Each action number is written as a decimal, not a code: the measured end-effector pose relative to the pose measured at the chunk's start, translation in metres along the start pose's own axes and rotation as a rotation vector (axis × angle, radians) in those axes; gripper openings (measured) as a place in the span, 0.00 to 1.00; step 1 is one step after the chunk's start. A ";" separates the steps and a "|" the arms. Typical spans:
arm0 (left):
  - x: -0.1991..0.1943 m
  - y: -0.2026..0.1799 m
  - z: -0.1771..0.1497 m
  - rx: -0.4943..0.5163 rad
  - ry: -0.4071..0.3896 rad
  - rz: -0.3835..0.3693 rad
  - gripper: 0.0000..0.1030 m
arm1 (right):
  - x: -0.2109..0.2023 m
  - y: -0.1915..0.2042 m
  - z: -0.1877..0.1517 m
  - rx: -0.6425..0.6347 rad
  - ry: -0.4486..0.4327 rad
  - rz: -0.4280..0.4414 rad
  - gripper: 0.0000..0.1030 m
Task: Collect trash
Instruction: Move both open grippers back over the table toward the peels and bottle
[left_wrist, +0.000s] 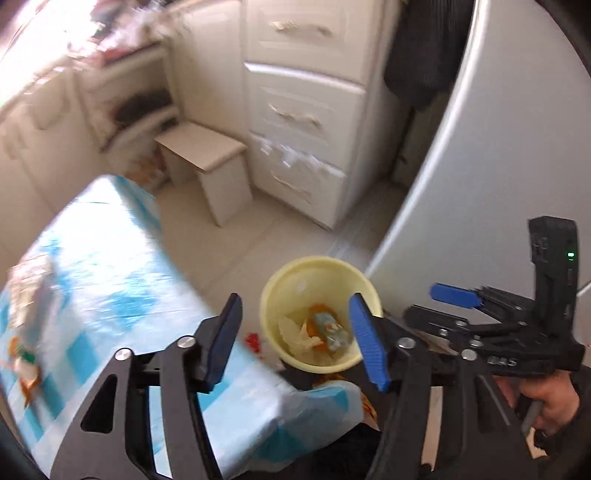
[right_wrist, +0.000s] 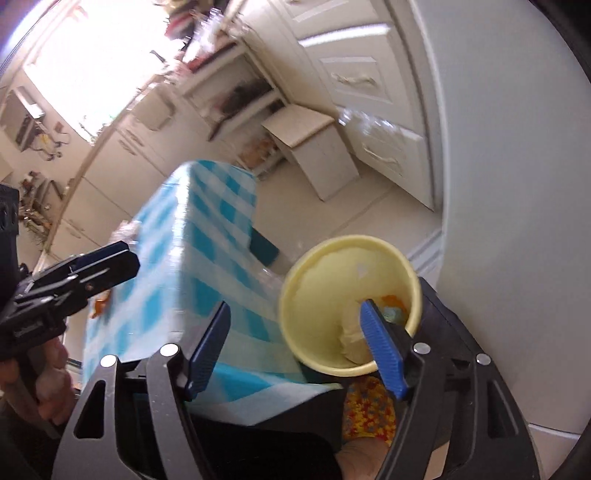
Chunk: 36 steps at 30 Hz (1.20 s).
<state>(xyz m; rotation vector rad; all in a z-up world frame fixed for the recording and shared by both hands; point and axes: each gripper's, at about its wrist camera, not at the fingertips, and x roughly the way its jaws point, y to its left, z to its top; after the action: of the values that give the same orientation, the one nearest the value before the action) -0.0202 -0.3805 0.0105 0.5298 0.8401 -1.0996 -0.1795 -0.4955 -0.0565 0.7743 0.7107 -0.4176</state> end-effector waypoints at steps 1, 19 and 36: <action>-0.014 0.007 -0.006 -0.015 -0.034 0.037 0.63 | -0.006 0.014 0.000 -0.018 -0.019 0.020 0.71; -0.145 0.133 -0.120 -0.380 -0.285 0.497 0.79 | -0.033 0.210 -0.035 -0.364 -0.373 0.153 0.85; -0.150 0.163 -0.149 -0.471 -0.302 0.526 0.82 | -0.021 0.230 -0.050 -0.452 -0.387 0.091 0.89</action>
<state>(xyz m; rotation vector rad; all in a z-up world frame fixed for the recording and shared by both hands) 0.0515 -0.1243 0.0390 0.1616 0.6142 -0.4572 -0.0812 -0.3060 0.0452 0.2832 0.3814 -0.2965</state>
